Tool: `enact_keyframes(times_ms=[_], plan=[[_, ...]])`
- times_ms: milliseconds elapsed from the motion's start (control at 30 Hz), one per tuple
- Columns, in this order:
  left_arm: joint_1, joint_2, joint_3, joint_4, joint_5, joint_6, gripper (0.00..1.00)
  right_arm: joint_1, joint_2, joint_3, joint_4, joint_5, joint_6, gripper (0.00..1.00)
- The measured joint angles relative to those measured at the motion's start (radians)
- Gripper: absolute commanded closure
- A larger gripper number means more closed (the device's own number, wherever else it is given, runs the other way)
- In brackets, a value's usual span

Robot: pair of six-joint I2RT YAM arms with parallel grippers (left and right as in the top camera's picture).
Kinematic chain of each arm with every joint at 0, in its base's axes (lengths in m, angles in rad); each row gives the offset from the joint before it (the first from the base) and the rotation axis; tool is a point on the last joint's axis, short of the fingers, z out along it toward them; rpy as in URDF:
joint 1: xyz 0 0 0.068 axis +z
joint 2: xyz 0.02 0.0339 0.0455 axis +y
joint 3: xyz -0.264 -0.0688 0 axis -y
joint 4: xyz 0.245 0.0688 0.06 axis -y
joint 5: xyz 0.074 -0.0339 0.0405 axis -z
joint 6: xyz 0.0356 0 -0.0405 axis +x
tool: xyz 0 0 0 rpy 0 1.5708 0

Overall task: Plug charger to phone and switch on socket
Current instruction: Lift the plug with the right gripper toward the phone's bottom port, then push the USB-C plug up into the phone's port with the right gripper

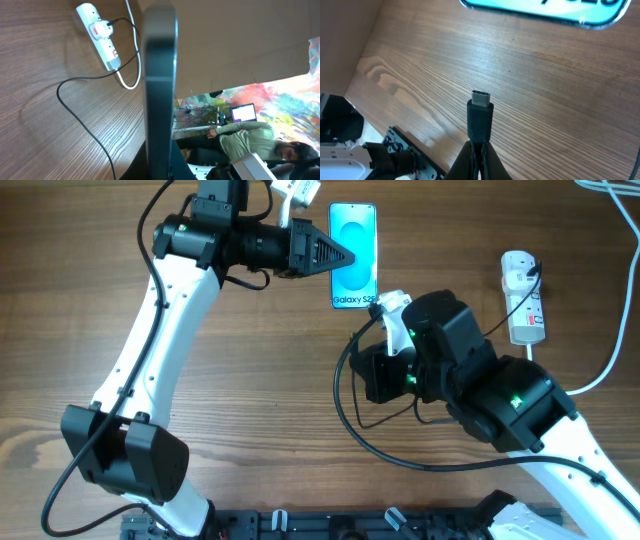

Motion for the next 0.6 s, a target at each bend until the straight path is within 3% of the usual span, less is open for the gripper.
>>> enact_keyframes(times_ms=[267,600], plan=[[0.000,-0.002,0.000,-0.006,0.005,0.055,0.96,0.000,0.092,0.000,0.021,0.020,0.000,0.96],[0.000,-0.003,0.000,-0.093,-0.101,0.138,0.96,0.000,0.108,0.000,0.040,0.057,0.000,0.96]])
